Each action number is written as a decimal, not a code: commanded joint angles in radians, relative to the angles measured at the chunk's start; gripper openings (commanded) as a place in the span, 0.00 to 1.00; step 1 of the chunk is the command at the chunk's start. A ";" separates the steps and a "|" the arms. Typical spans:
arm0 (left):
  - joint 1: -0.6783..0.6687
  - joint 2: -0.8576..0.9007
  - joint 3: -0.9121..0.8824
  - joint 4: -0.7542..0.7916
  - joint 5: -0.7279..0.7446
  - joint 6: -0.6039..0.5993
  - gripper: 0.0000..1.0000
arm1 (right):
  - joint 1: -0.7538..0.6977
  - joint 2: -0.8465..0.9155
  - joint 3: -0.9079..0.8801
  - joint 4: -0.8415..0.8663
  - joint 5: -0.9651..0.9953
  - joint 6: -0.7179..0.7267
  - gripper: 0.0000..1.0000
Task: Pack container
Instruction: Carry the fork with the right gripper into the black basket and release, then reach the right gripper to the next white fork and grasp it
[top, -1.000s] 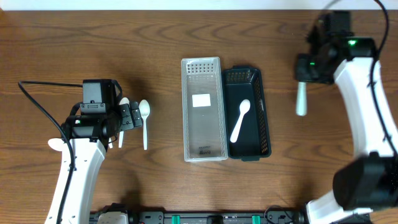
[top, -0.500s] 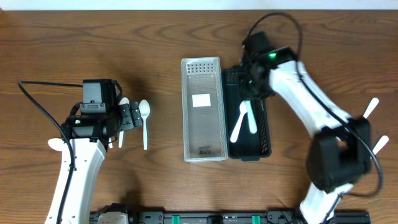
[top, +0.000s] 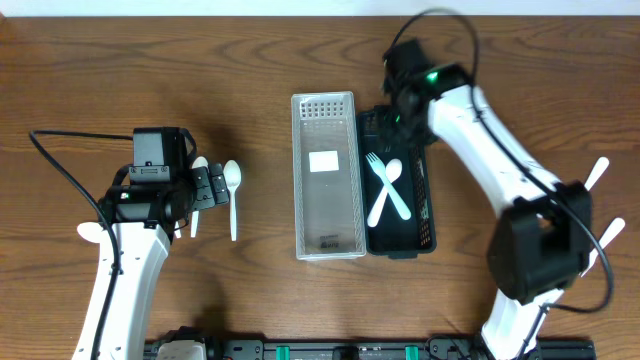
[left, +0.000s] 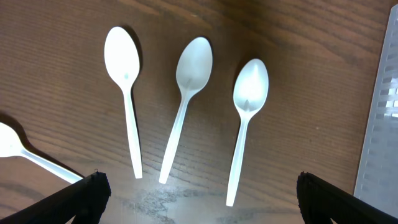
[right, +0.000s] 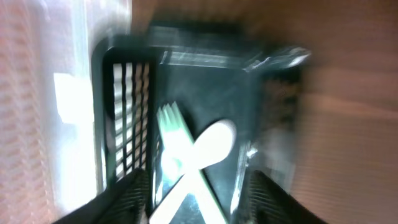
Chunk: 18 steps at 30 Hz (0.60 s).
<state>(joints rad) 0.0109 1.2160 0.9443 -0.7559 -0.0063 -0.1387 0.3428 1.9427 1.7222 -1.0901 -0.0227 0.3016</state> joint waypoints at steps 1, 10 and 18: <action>-0.004 0.000 0.022 -0.003 -0.005 -0.013 0.98 | -0.124 -0.130 0.103 -0.033 0.137 0.091 0.62; -0.004 0.000 0.022 -0.003 -0.005 -0.013 0.98 | -0.621 -0.157 0.094 -0.116 0.138 0.135 0.83; -0.004 0.000 0.022 -0.003 -0.005 -0.013 0.98 | -0.895 0.008 0.051 -0.114 0.128 0.013 0.91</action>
<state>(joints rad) 0.0109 1.2160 0.9443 -0.7559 -0.0063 -0.1387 -0.4976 1.8839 1.7947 -1.1992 0.1097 0.3790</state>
